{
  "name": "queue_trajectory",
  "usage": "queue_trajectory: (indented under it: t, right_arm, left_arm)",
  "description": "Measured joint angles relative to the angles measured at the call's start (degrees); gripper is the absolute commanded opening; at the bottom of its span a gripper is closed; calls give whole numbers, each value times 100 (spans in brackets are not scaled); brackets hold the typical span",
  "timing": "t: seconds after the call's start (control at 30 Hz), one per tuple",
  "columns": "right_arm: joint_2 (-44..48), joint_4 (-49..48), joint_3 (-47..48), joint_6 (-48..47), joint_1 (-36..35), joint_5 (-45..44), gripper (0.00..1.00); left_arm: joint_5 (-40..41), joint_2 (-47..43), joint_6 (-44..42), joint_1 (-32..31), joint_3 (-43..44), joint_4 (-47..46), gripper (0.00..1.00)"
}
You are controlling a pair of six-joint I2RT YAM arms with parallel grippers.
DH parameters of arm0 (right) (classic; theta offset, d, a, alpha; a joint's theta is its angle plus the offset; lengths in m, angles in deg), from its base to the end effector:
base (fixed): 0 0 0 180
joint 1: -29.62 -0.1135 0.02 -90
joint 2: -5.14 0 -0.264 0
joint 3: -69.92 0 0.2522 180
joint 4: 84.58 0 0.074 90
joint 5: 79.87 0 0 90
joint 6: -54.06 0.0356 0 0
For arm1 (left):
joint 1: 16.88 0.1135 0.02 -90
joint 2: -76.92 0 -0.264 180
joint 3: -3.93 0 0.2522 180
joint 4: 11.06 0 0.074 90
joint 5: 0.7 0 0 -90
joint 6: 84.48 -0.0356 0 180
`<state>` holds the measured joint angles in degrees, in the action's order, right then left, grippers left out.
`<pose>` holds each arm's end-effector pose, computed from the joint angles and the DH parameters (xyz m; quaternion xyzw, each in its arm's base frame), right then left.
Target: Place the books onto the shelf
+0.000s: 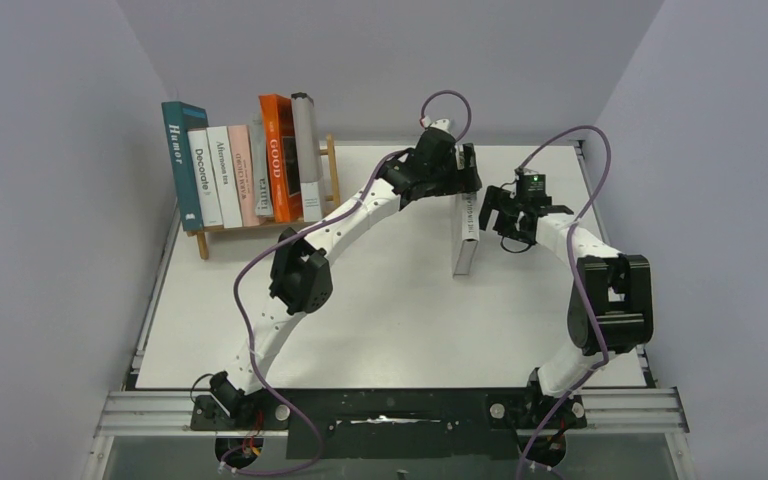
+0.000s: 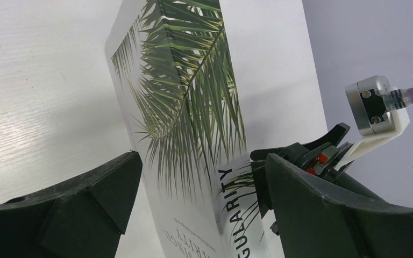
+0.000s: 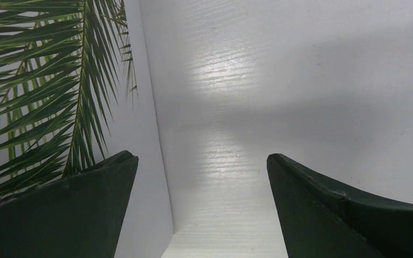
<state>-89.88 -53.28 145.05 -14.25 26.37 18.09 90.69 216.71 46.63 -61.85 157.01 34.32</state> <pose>0.3479 0.0247 0.2055 0.1280 0.9325 0.1355 0.3095 0.3967 -0.3951 0.2837 0.0236 0.8746 -0.3226 0.3611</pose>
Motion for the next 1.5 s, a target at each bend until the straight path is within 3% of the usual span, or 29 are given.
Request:
queue_trajectory:
  t: [1.27, 1.5]
  right_arm:
    - [420, -817, -247, 214, -337, 455, 99]
    - [367, -782, -289, 205, -356, 365, 99]
  left_arm:
    - [-243, -328, 83, 264, -1252, -535, 87]
    - [-352, -332, 133, 264, -1366, -640, 83]
